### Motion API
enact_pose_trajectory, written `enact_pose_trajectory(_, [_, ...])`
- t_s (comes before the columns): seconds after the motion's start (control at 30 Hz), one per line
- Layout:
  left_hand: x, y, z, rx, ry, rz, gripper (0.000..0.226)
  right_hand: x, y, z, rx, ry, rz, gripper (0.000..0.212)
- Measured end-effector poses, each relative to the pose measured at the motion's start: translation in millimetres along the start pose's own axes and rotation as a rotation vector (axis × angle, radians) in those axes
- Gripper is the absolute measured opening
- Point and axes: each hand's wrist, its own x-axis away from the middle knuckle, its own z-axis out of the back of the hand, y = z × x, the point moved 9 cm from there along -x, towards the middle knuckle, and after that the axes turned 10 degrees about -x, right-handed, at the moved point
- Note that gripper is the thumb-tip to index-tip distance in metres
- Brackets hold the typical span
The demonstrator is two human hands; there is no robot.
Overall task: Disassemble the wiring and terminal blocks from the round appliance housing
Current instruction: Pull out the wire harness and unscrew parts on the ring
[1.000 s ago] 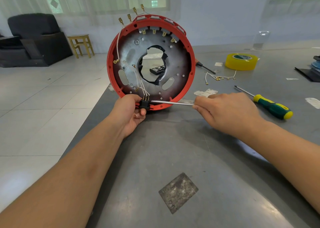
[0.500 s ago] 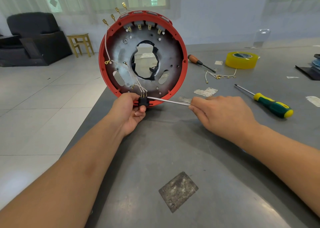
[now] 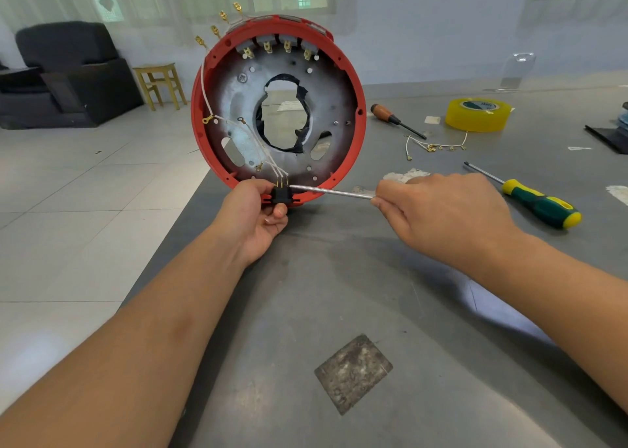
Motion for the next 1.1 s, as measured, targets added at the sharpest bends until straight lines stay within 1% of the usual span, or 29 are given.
enact_pose_trajectory(0.2, [-1.3, 0.4, 0.6, 0.014, -0.010, -0.016, 0.020, -2.4, -4.6, 4.7, 0.016, -0.048, 0.007, 0.029])
enact_pose_trajectory(0.33, [-2.0, 0.5, 0.9, 0.017, -0.009, -0.021, 0.018, -4.3, -5.5, 5.4, 0.040, -0.070, 0.017, 0.030])
enact_pose_trajectory(0.83, [0.2, 1.4, 0.5, -0.021, 0.022, -0.037, 0.015, -3.9, -2.0, 4.8, 0.099, -0.073, -0.004, 0.031])
enact_pose_trajectory(1.0, [0.9, 3.2, -0.4, -0.043, 0.025, -0.033, 0.014, 1.0, -1.6, 0.9, 0.093, -0.067, -0.030, 0.038])
enact_pose_trajectory(1.1, [1.6, 3.1, 0.0, -0.038, 0.029, -0.029, 0.014, 4.2, -3.1, -2.0, 0.065, -0.065, -0.042, 0.036])
